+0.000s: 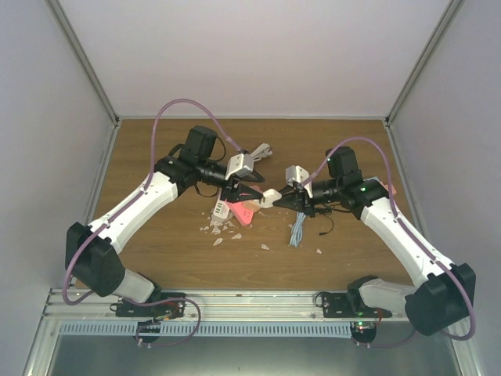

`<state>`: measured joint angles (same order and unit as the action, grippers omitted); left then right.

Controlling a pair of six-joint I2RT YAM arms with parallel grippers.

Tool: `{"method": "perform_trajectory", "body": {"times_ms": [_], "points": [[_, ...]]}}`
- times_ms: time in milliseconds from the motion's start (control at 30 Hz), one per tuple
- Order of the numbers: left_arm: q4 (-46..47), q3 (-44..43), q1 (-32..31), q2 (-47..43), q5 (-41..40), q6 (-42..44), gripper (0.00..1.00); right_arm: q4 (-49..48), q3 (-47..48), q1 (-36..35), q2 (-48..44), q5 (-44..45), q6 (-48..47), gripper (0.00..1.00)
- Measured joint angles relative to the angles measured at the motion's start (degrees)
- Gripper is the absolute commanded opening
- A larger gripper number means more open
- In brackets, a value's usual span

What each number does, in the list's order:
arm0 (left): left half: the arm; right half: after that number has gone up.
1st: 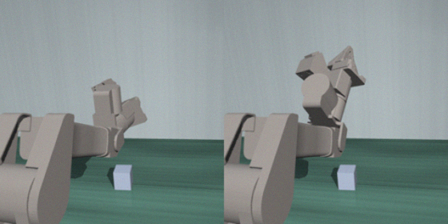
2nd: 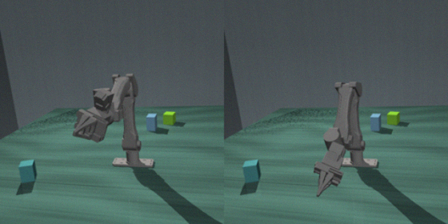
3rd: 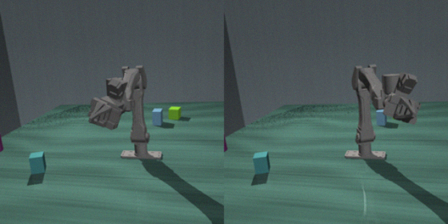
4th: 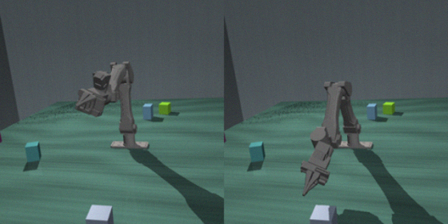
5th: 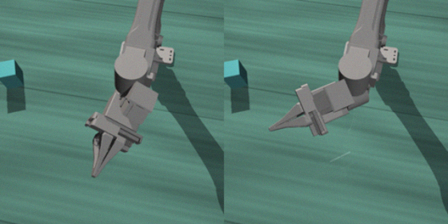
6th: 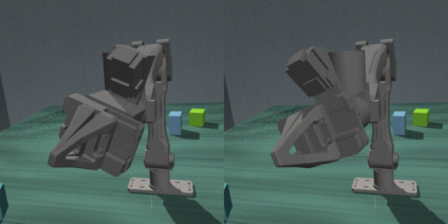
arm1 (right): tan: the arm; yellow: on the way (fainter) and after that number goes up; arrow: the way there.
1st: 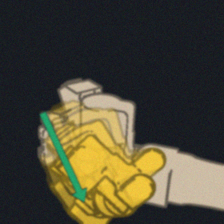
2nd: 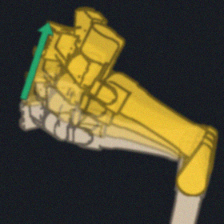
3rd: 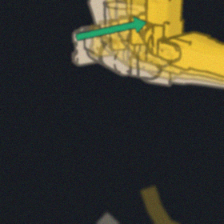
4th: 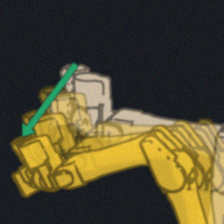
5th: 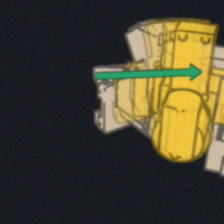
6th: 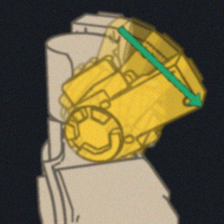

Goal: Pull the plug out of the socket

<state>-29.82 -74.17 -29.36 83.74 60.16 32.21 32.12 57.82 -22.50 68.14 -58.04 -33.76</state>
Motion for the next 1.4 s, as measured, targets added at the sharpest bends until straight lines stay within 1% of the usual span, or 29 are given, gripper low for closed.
{"method": "perform_trajectory", "body": {"times_ms": [200, 400, 533, 633, 667, 733, 767, 867, 967, 1033, 1133, 1267, 1400], "points": [[-0.74, 0.09, -2.8, -0.04, -2.89, 0.72, 0.53, -0.57, 0.02, 0.0, 0.24, -0.11, 1.4, 0.01], [0.39, 0.83, -3.19, -0.72, -7.41, -0.72, 0.46, -1.33, 0.07, 0.0, 0.87, -0.48, 2.78, 0.01], [1.77, 1.2, -3.69, -1.31, -11.15, -2.25, 0.46, -1.9, 0.22, 0.28, 1.16, -0.63, 4.48, 0.01], [2.8, 1.42, -3.87, -1.49, -14.01, -3.34, 0.47, -2.21, 1.01, 0.66, 2.49, -0.9, 6.23, 0.01], [3.06, 1.46, -3.87, -1.49, -14.78, -3.63, 0.49, -2.38, 1.29, 0.74, 3.02, -1.01, 6.88, 0.01], [3.5, 1.53, -3.98, -1.49, -16.31, -3.96, 0.57, -2.93, 1.55, 0.9, 3.8, -1.44, 8.46, 0.01], [3.8, 1.55, -4.11, -1.49, -17.16, -4.04, 0.58, -3.19, 1.62, 1.03, 4.02, -1.95, 9.29, 0.01], [4.37, 1.57, -4.66, -1.49, -18.8, -3.82, 0.58, -3.69, 2.01, 1.31, 4.85, -3.72, 11.37, 0.01], [4.39, 1.57, -4.96, -1.51, -19.58, -3.19, 0.55, -4.46, 2.43, 1.46, 5.7, -5.18, 12.48, 0.01], [4.22, 1.51, -4.85, -1.51, -19.15, -3.04, 0.54, -4.83, 2.45, 1.55, 5.86, -5.6, 12.79, 0.0], [2.93, 1.22, -3.21, -1.57, -14.88, -2.08, 0.53, -5.53, 2.45, 1.51, 5.86, -6.82, 12.79, 0.01], [-0.52, 1.22, 0.46, -2.25, -8.22, -0.42, 0.43, -6.71, 2.45, 1.57, 5.84, -7.8, 12.68, 0.01], [-3.34, 1.22, 1.73, -3.26, -4.5, 1.03, 0.33, -6.84, 2.45, 1.57, 5.73, -9.09, 12.5, 0.01]]}}
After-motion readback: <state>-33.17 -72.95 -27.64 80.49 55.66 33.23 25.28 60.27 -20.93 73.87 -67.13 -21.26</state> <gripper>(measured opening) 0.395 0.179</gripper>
